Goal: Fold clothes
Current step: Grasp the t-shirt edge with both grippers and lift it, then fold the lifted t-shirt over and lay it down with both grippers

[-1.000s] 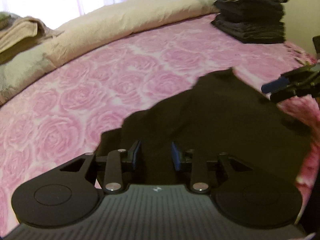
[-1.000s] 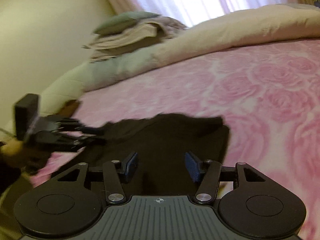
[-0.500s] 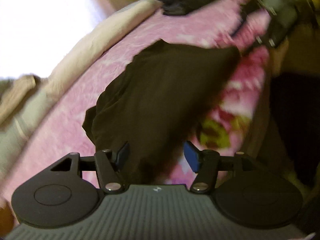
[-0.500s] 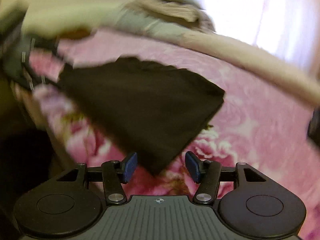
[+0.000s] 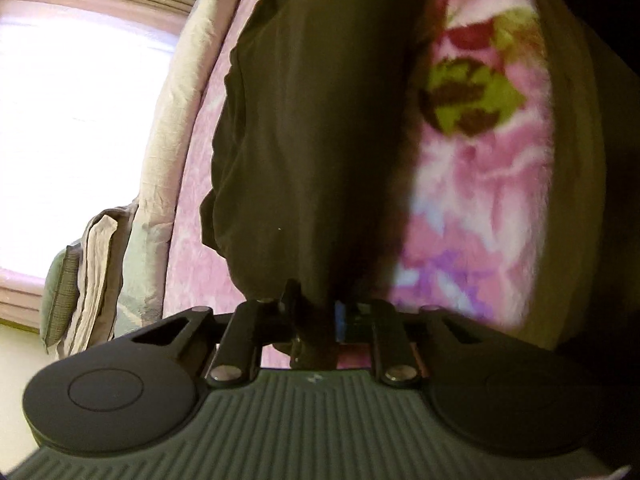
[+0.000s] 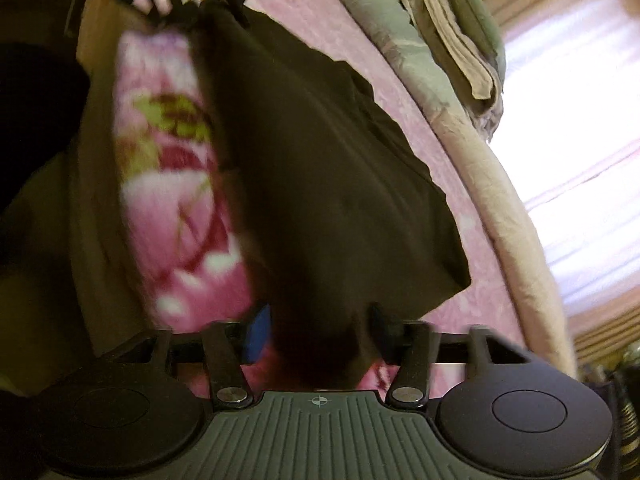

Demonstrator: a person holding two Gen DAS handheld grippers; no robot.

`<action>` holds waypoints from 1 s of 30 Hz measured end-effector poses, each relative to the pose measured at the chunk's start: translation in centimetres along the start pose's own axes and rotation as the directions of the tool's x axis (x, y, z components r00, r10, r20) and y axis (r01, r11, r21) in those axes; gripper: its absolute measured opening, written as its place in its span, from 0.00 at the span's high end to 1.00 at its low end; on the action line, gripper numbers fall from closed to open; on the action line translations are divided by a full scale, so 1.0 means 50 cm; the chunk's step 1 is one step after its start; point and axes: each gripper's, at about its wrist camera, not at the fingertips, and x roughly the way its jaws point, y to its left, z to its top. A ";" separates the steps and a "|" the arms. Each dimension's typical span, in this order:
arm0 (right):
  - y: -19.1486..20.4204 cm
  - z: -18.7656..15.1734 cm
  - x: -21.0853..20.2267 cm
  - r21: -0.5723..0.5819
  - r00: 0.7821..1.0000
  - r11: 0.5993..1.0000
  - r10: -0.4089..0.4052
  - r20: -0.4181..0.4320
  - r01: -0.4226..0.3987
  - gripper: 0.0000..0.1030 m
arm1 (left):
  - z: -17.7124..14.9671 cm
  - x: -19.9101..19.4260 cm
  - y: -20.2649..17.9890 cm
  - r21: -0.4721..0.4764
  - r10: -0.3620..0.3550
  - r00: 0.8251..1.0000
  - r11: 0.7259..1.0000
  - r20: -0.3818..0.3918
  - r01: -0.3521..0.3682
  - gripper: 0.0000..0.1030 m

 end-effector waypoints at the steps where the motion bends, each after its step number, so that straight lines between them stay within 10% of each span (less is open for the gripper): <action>1: -0.003 -0.010 0.002 -0.001 1.000 1.000 -0.004 0.000 0.004 0.83 | 0.000 -0.001 0.003 -0.024 -0.013 1.000 1.000 -0.002 0.013 0.91; 19: -0.069 -0.125 -0.077 0.193 0.999 0.981 -0.022 -0.033 0.028 0.91 | -0.006 -0.076 0.024 -0.301 -0.106 0.994 0.947 0.027 0.110 0.84; 30: -0.135 -0.065 -0.093 0.449 0.989 0.889 0.029 0.147 -0.093 0.91 | -0.068 -0.125 0.144 -0.630 -0.156 0.981 0.752 0.115 0.193 0.80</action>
